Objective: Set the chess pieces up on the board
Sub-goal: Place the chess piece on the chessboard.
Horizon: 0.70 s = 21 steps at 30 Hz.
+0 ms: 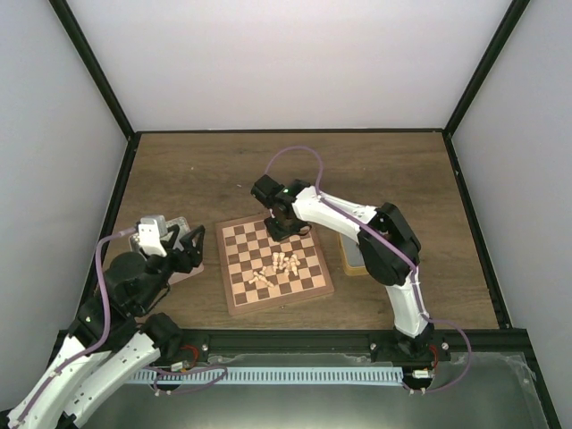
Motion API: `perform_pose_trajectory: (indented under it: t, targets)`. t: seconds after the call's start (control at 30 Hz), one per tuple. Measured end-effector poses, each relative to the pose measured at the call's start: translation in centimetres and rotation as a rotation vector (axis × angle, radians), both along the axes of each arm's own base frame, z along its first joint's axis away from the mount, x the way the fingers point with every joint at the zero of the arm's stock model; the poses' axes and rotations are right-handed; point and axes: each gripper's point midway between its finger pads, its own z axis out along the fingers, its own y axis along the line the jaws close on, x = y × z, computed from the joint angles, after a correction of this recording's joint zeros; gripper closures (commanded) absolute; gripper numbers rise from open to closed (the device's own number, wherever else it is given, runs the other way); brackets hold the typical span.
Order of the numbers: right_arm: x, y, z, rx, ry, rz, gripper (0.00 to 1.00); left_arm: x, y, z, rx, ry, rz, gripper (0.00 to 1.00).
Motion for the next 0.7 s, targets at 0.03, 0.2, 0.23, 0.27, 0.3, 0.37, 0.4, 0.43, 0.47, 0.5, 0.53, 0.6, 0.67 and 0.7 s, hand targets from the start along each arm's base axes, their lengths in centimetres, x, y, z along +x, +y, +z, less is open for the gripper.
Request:
perform_pose_trajectory:
  t: [0.03, 0.2, 0.23, 0.27, 0.3, 0.37, 0.4, 0.43, 0.47, 0.5, 0.53, 0.6, 0.67, 0.7]
  targets:
    - [0.0, 0.0, 0.0, -0.001, -0.001, -0.001, 0.91, 0.0, 0.0, 0.0, 0.000, -0.001, 0.000, 0.24]
    - [0.3, 0.0, -0.1, -0.006, -0.004, -0.005, 0.89, -0.1, 0.1, 0.2, -0.003, -0.007, -0.001, 0.24]
    - [0.5, 0.1, -0.2, -0.005, -0.005, -0.005, 0.89, -0.1, 0.1, 0.2, -0.003, -0.008, -0.001, 0.23]
    - [0.6, 0.2, -0.3, -0.006, -0.005, -0.006, 0.88, -0.1, 0.1, 0.1, -0.003, -0.008, -0.001, 0.24]
    - [0.7, 0.2, -0.4, -0.008, -0.005, -0.006, 0.88, -0.1, 0.1, 0.1, -0.002, -0.008, -0.001, 0.24]
    - [0.7, 0.2, -0.8, -0.015, 0.000, -0.006, 0.87, -0.1, 0.1, 0.1, -0.001, -0.007, -0.001, 0.23]
    - [0.8, 0.2, -0.8, -0.014, -0.003, -0.005, 0.86, -0.1, 0.1, 0.0, 0.001, -0.006, -0.002, 0.23]
    - [0.8, 0.3, -0.7, -0.013, -0.004, -0.004, 0.84, -0.1, 0.0, 0.0, 0.001, -0.005, -0.003, 0.23]
    - [0.8, 0.3, -0.8, -0.015, -0.004, -0.004, 0.82, -0.1, 0.0, 0.0, 0.002, -0.004, -0.004, 0.24]
    - [0.9, 0.3, -0.8, -0.015, -0.005, -0.004, 0.79, -0.1, 0.0, 0.0, 0.001, -0.004, -0.005, 0.23]
    - [0.9, 0.3, -0.7, -0.015, -0.008, -0.005, 0.78, -0.1, 0.0, 0.0, 0.001, -0.004, -0.005, 0.24]
    - [1.0, 0.3, -0.7, -0.017, -0.011, -0.002, 0.76, -0.1, 0.0, 0.0, 0.001, -0.004, -0.005, 0.24]
    - [1.1, 0.3, -0.7, -0.019, -0.012, 0.000, 0.75, -0.1, 0.0, -0.1, 0.001, -0.003, -0.008, 0.24]
    - [1.1, 0.3, -0.7, -0.021, -0.013, 0.000, 0.75, -0.1, -0.1, -0.1, 0.001, -0.003, -0.008, 0.24]
